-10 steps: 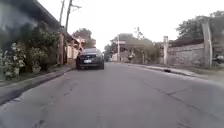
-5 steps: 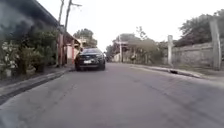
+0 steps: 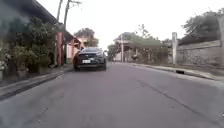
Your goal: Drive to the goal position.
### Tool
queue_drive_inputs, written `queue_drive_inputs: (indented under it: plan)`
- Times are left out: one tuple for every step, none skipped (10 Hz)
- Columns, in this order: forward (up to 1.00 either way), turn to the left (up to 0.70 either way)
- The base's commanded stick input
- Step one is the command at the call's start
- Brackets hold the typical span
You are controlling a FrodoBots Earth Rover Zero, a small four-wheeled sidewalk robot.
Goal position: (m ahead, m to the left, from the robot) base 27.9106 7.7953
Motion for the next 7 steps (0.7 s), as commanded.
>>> queue_drive_inputs:
  plan:
    - [1.00,0.00]
    - [1.00,0.00]
    - [1.00,0.00]
    - [1.00,0.00]
    - [1.00,0.00]
    - [1.00,0.00]
    - [1.00,0.00]
